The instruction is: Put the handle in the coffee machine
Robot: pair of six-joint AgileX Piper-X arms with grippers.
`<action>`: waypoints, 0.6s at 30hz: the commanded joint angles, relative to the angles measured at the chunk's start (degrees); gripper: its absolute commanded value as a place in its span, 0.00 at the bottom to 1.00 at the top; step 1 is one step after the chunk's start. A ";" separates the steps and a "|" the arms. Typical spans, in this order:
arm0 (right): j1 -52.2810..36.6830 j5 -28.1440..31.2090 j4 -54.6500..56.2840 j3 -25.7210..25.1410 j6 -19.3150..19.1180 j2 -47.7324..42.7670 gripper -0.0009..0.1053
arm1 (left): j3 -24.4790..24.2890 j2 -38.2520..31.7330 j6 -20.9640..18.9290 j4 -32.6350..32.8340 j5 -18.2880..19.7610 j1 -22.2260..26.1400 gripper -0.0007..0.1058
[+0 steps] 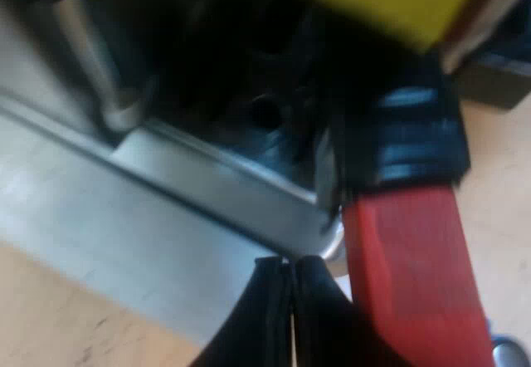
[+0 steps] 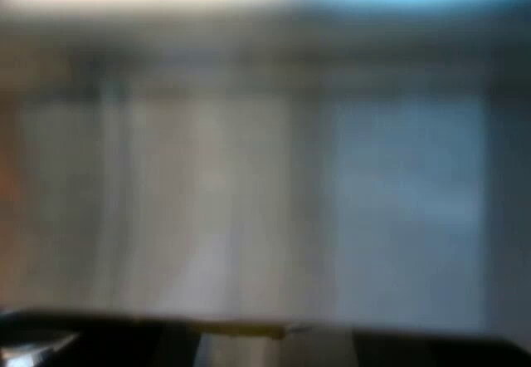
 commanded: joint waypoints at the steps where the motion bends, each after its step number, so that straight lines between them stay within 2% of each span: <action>1: -0.17 -0.22 -3.36 -1.33 -0.04 -0.67 0.44 | -0.44 -0.61 -2.32 0.98 1.02 -0.75 0.01; 5: -0.17 -0.22 -3.36 -1.33 -0.04 -0.67 0.44 | -0.44 -1.70 -4.86 1.55 1.55 -0.75 0.01; 10: -0.17 -0.22 -3.36 -1.33 -0.04 -0.67 0.44 | -0.19 -3.03 -4.81 1.96 2.75 -0.92 0.01; 18: -0.17 -0.22 -6.27 -1.33 -1.95 -0.67 0.44 | 0.02 -3.02 -4.33 2.67 2.50 -0.92 0.01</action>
